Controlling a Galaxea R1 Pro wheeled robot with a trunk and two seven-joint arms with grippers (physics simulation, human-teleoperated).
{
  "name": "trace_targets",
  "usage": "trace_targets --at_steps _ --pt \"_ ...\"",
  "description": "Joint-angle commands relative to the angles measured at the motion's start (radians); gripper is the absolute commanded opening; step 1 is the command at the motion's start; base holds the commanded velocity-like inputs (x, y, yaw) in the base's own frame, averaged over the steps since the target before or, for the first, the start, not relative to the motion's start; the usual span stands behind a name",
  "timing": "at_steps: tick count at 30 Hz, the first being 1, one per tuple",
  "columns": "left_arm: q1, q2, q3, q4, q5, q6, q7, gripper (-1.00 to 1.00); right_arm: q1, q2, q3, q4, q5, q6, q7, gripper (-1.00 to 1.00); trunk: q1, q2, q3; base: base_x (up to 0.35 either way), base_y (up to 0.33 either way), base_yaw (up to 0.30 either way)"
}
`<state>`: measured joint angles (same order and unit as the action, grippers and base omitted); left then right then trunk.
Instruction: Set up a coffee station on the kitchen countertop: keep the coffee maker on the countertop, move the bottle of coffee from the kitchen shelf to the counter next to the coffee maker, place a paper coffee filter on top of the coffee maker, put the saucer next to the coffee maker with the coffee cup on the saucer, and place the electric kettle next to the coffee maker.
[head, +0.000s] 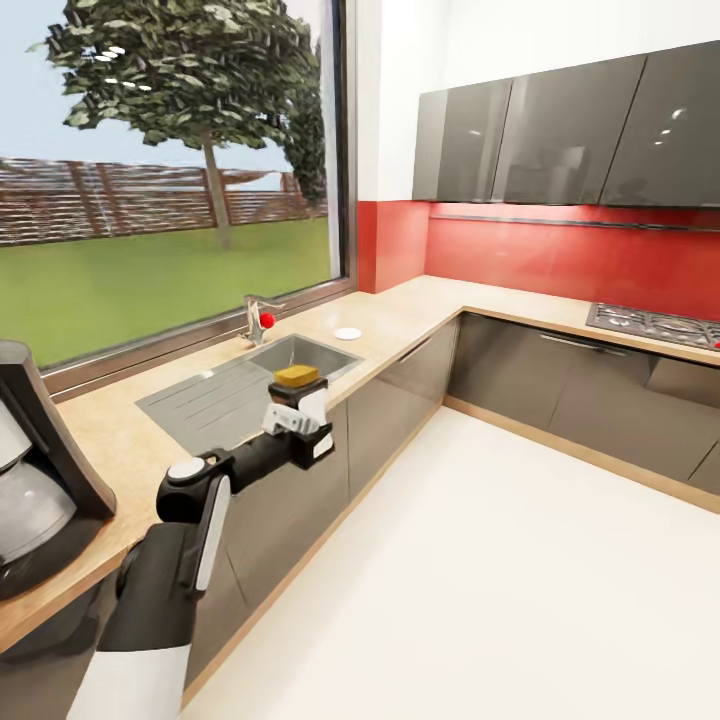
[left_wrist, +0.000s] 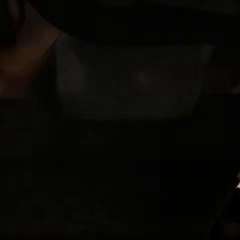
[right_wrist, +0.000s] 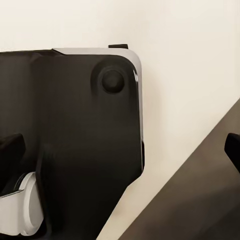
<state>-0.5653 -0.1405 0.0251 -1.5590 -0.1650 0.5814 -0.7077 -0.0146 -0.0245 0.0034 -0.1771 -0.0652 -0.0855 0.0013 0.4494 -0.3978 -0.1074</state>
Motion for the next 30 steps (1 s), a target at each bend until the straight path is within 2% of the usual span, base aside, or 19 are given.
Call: trace_targets --at_steps 1,3,5,9,11,13,20,24,30 --pt "-0.003 -0.001 0.003 -0.001 -0.009 0.006 -0.01 -1.0 -0.001 0.0 0.001 0.001 -0.007 -0.004 0.0 1.0 0.001 -0.002 -0.002 0.0 0.0 0.0" --pt "-0.008 0.0 0.006 -0.001 -0.012 0.012 -0.009 -1.0 -0.001 0.0 0.0 0.001 -0.007 -0.004 0.0 1.0 0.001 -0.002 -0.002 0.0 0.0 0.0" --pt "-0.012 0.013 0.017 -0.001 -0.016 0.015 -0.009 -1.0 -0.001 -0.001 -0.002 0.001 -0.008 -0.004 0.0 1.0 0.001 -0.002 -0.002 0.0 0.0 0.0" --pt "-0.014 0.083 0.06 -0.001 -0.019 0.017 -0.007 -1.0 -0.001 -0.001 -0.007 0.0 -0.01 -0.003 -0.002 1.0 0.001 -0.002 -0.002 0.0 0.0 0.0" --pt "-0.01 0.099 0.095 -0.001 -0.019 0.012 0.013 -1.0 -0.001 0.0 -0.009 0.0 -0.011 -0.002 -0.003 1.0 0.001 -0.002 -0.002 0.0 0.0 0.009" --pt "-0.005 0.104 0.114 -0.001 -0.018 0.008 0.033 -1.0 -0.001 0.0 -0.009 -0.001 -0.012 -0.002 -0.003 1.0 0.001 -0.002 -0.002 0.0 0.0 0.116" --pt "-0.012 0.105 0.118 -0.003 -0.019 0.006 0.06 -1.0 -0.001 0.0 -0.01 -0.001 -0.012 -0.002 -0.004 1.0 0.001 -0.002 -0.002 0.017 0.0 0.239" --pt "-0.013 0.101 0.115 -0.003 -0.019 0.006 0.129 -1.0 -0.001 0.0 -0.01 -0.001 -0.013 -0.002 -0.004 1.0 0.001 -0.002 -0.002 0.238 -0.003 0.08" --pt "-0.013 0.099 0.114 -0.003 -0.019 0.006 0.149 -1.0 -0.001 0.0 -0.01 -0.001 -0.012 -0.002 -0.004 1.0 0.001 -0.002 -0.002 0.32 -0.072 0.008"
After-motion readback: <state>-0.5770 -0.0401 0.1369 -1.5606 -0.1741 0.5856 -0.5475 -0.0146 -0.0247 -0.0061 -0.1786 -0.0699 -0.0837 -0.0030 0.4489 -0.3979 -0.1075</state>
